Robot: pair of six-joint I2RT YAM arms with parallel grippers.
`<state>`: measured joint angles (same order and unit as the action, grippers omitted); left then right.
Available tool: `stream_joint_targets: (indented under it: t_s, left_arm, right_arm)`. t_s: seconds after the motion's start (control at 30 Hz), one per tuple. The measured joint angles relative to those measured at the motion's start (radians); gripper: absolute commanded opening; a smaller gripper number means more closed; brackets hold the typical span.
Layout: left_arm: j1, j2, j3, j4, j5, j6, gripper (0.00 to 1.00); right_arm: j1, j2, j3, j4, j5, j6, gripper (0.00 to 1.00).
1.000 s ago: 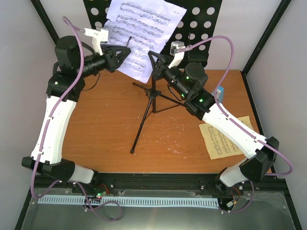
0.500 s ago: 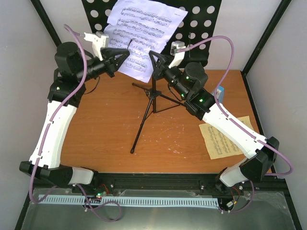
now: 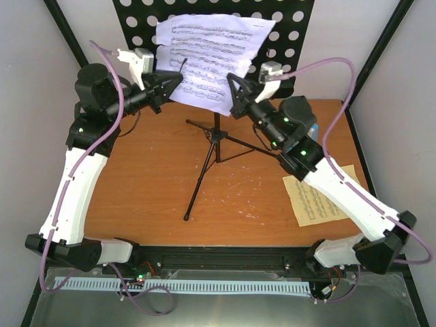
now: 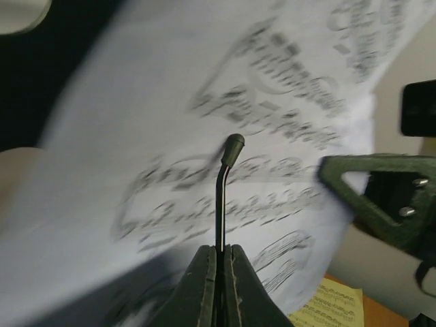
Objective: Pack up the instrument practice props
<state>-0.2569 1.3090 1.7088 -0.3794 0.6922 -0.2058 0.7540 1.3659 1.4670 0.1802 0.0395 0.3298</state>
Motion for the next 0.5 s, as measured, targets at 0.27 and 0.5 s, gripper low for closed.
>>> stream_joint_targets:
  t_s: [0.27, 0.5]
  left_arm:
    - [0.000, -0.002, -0.002, -0.003, -0.071, -0.023, 0.04]
    - [0.000, 0.006, 0.008, -0.016, -0.126, -0.051, 0.24]
  right_arm:
    - [0.000, -0.250, -0.088, -0.026, 0.125, -0.115, 0.03]
    - [0.000, -0.474, -0.217, -0.091, 0.253, -0.189, 0.03]
